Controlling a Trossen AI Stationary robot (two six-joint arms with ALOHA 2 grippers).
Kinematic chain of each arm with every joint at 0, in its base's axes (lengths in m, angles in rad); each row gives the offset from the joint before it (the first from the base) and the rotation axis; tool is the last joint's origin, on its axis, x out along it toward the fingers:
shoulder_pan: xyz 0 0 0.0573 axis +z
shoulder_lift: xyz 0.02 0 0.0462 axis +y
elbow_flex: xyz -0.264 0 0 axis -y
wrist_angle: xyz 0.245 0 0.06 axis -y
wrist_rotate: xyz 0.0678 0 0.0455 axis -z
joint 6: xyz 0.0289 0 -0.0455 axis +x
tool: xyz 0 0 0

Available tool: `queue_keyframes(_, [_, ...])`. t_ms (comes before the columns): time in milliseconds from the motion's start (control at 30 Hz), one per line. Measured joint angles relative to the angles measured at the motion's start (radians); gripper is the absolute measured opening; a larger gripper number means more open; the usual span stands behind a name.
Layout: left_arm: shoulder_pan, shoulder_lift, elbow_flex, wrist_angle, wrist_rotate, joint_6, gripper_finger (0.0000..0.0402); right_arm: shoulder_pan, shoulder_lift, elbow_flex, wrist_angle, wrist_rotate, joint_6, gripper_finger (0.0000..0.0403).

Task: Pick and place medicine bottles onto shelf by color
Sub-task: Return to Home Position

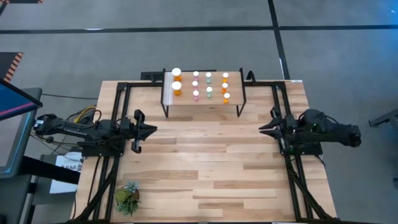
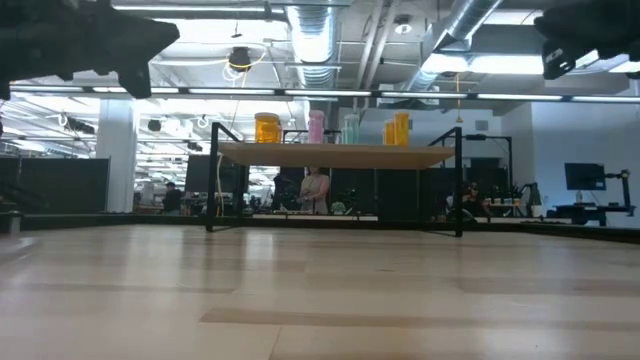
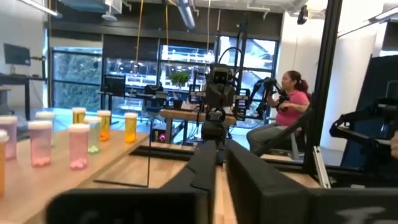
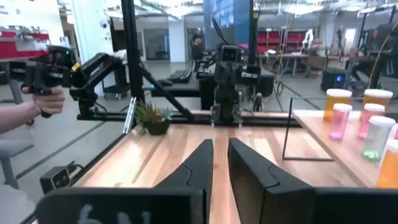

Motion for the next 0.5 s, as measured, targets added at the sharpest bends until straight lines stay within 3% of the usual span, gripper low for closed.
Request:
queue_keyframes(100, [0.0,-0.048,-0.007,-0.053,-0.001,-0.013,0.0005,0.0,-0.002,-0.036,0.047,0.0,-0.002,0.0067])
queue_keyframes(500, [0.0,-0.155,-0.006,-0.269,0.051,-0.027,0.0,0.001,-0.002,-0.169,0.099,0.0,0.016,0.0058])
